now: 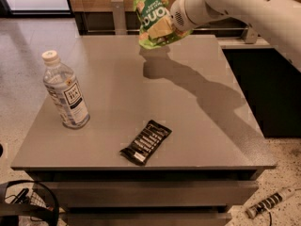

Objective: Move green rice chip bag near rxbar chocolate

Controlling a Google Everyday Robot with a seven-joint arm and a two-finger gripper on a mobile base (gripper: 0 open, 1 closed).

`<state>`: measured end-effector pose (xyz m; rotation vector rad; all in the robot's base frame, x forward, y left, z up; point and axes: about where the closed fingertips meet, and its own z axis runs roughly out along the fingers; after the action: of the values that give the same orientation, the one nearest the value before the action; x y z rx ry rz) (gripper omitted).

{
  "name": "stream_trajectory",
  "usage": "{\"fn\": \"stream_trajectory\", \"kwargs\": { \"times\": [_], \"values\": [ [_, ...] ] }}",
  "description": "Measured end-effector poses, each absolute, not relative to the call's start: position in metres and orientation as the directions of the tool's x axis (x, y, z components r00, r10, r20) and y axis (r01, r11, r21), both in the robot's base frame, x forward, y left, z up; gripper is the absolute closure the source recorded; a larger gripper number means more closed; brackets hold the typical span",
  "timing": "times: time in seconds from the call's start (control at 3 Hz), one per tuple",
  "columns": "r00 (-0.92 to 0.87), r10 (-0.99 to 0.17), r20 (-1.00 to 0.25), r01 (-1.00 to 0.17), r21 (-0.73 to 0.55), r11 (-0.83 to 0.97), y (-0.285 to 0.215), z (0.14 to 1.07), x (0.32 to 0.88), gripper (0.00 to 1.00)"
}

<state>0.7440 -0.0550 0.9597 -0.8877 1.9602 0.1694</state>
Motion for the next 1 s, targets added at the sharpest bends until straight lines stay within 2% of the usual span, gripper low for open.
{"fn": "stream_trajectory", "kwargs": {
  "times": [0.33,1.0],
  "values": [
    [-0.257,-0.521,-0.814,-0.596,-0.291,0.749,-0.071,1.003,0.725,1.0],
    [-0.283,-0.482,-0.829,-0.49,-0.307,0.816,-0.122,1.036,0.689,1.0]
  ]
}}
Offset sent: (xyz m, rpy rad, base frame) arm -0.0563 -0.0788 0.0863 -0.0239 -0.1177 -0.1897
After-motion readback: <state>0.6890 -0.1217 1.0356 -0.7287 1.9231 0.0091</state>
